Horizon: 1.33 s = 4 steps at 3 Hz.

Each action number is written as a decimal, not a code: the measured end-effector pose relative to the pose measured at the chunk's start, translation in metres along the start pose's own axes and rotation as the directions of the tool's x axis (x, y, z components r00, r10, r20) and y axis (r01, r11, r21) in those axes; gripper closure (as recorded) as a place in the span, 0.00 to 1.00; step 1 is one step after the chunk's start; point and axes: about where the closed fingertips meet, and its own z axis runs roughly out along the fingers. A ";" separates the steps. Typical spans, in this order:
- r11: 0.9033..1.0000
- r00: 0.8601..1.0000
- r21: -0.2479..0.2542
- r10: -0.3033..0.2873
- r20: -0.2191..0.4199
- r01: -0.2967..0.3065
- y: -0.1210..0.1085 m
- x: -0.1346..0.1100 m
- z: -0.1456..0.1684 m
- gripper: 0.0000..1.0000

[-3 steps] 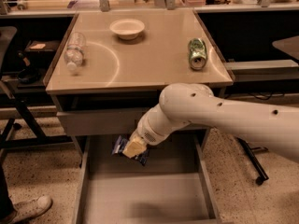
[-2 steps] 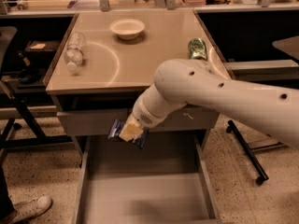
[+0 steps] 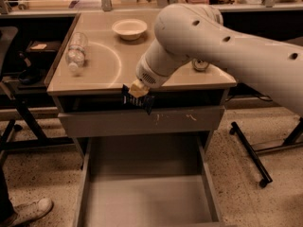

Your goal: Pick rxbar blueberry from middle drawer and place on counter

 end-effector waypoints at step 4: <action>0.995 0.998 0.083 0.056 -0.031 -0.053 -0.144 -0.046 -0.029 1.00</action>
Offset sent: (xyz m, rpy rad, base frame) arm 0.1097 -0.0448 0.0872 -0.0492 -0.0570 -0.1244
